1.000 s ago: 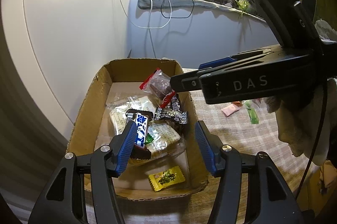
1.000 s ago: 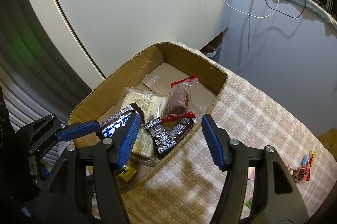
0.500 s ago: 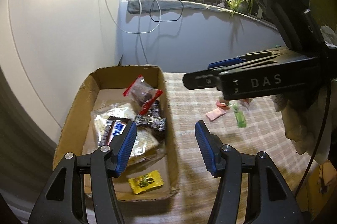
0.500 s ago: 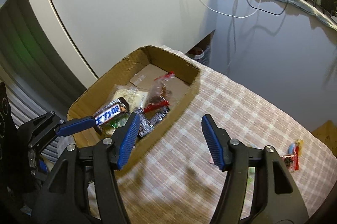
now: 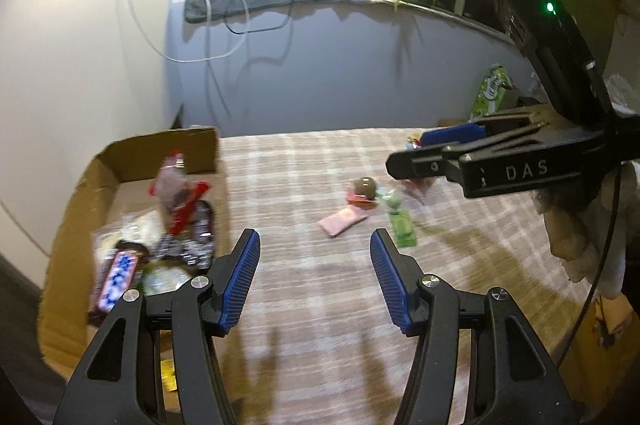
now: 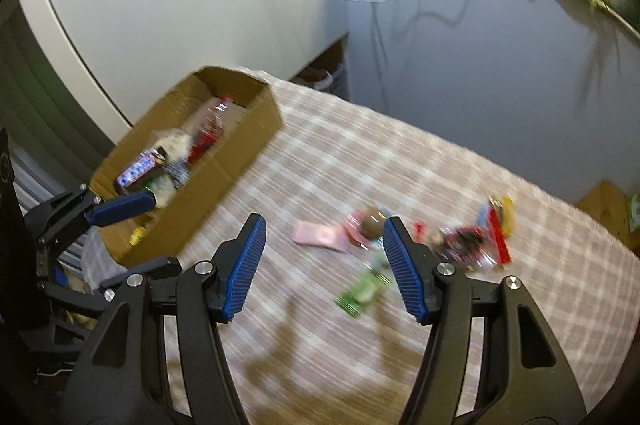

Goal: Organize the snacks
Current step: 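Move both tools back over the remaining snacks on the table, then grasp the green mint pack with the left tool while the right tool grasps the red-wrapped pastry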

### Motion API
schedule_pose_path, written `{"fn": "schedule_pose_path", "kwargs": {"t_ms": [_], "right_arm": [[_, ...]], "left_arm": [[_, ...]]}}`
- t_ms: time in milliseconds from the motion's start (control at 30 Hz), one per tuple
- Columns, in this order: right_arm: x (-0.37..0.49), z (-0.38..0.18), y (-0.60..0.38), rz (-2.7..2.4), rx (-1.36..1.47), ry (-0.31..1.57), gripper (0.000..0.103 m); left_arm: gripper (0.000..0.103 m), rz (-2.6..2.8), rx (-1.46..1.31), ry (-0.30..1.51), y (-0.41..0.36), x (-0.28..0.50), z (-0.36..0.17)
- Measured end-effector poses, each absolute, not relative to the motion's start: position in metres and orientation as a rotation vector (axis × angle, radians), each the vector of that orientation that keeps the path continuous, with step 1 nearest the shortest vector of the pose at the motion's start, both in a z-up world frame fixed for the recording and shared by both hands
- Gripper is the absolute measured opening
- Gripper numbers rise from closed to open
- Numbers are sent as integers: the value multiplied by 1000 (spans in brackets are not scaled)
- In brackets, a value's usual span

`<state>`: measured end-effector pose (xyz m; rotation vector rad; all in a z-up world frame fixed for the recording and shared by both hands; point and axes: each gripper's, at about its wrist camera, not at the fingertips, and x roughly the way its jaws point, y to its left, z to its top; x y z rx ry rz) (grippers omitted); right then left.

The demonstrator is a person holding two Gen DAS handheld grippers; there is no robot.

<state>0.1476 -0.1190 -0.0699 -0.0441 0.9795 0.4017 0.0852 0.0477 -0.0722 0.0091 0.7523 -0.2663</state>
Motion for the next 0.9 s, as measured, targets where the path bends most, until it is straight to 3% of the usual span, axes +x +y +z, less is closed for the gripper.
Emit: {"fn": "schedule_pose_path", "kwargs": {"t_ms": [433,900], "right_arm": [[161,-106,-196,280,28,1039,62],[204,-146,-233,232,357,1183,62]], "left_arm": [[41,-375,-15,859,-11,117,-108],[41,-426,-2,933,-51,141,-136]]}}
